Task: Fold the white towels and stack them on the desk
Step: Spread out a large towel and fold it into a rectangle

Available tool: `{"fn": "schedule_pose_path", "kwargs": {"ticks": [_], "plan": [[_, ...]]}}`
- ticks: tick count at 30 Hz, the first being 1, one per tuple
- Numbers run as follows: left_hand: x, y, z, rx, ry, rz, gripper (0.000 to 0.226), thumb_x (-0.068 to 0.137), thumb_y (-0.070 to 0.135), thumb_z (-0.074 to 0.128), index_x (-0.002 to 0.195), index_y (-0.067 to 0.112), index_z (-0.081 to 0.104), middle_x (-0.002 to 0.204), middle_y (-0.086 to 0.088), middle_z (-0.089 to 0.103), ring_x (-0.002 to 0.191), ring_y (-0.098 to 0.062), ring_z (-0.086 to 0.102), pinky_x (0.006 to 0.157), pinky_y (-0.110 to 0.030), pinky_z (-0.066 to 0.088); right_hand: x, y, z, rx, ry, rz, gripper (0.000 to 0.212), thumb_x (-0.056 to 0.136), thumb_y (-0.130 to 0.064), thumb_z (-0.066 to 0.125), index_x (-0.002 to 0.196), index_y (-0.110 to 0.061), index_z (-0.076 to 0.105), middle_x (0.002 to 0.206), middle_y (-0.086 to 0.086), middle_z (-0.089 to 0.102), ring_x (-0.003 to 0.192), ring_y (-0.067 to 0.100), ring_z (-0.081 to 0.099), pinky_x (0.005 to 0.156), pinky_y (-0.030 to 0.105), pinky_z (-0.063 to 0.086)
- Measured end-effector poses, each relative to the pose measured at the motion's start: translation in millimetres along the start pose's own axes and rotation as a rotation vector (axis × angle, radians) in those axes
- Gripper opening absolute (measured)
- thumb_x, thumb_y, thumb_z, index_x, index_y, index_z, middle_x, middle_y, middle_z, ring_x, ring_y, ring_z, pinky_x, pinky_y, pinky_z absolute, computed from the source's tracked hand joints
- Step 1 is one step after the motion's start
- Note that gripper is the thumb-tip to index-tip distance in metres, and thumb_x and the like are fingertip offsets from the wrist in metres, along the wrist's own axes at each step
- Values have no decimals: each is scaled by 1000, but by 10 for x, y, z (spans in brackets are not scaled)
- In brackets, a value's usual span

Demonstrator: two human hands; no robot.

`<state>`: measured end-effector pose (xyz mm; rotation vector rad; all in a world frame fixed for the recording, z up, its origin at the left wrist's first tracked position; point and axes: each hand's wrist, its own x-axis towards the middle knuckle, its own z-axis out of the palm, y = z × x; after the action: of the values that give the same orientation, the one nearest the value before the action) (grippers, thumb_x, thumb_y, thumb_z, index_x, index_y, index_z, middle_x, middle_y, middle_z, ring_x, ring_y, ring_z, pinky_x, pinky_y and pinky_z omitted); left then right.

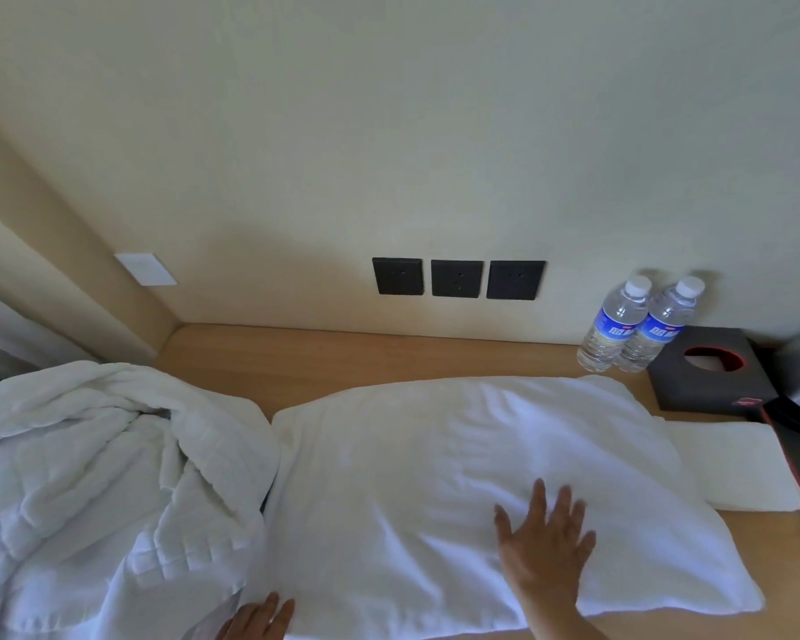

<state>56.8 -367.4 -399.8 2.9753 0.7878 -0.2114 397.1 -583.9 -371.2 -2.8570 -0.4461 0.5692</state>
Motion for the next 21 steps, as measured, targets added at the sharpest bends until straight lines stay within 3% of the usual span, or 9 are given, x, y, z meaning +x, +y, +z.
{"fn": "schedule_pose_path", "kwargs": {"ticks": [2,5,9,11,13,15,16,18,21], "plan": [[-47,23,33,59,-17,-9,37,92,11,33,84,22,67,63,4,72,33,-9,52,46,-25,54,161,-69,-36,-104,-85,-53,84,93,-75,19,160,-30,-5,167,10,-18,153,36,-16,122,55,-4],[-141,152,1,156,67,-55,42,78,3,40,58,18,74,61,0,70,38,-15,57,76,-41,48,259,-271,-23,-182,-132,-181,83,94,-76,16,158,-32,-12,165,8,-24,151,34,-24,120,56,-13],[-88,198,-210,-66,-136,-219,42,91,18,39,63,19,71,44,-2,51,37,-21,53,44,-33,49,337,-424,132,-180,-198,-189,90,89,-81,19,156,-33,-18,163,10,-28,149,38,-26,118,60,-16],[73,222,-434,-44,-284,-249,25,93,41,51,97,26,70,44,4,53,36,-16,55,40,-25,49,349,-420,183,-182,-195,-191,92,88,-82,18,156,-32,-21,162,11,-31,148,39,-29,117,60,-17],[207,235,-473,381,-372,-149,65,92,51,58,149,26,39,85,11,74,75,1,69,70,-16,54,331,-391,222,-193,-186,-202,93,88,-82,16,156,-32,-21,162,12,-31,147,39,-30,118,59,-17],[370,290,-477,842,-532,233,67,101,34,53,154,4,25,143,-15,53,124,-37,55,107,-54,41,321,-363,237,-204,-173,-215,92,88,-82,14,156,-31,-21,162,12,-32,147,39,-30,118,59,-16],[420,369,-568,807,-593,132,59,102,23,50,152,-2,29,144,-27,44,120,-51,49,107,-66,33,318,-354,233,-208,-167,-221,92,88,-83,14,156,-31,-21,162,12,-32,147,39,-30,118,58,-16],[535,411,-566,552,-508,-170,47,98,5,39,143,-6,38,130,-36,43,111,-56,46,102,-72,30,317,-342,237,-217,-152,-230,92,88,-83,12,157,-31,-20,162,12,-30,148,39,-29,119,58,-15],[556,367,-357,191,-316,-416,49,106,29,29,143,1,43,141,-38,36,129,-60,32,110,-71,18,297,-335,274,-230,-114,-241,91,88,-82,10,157,-31,-19,163,13,-27,149,39,-26,119,58,-14]]}}
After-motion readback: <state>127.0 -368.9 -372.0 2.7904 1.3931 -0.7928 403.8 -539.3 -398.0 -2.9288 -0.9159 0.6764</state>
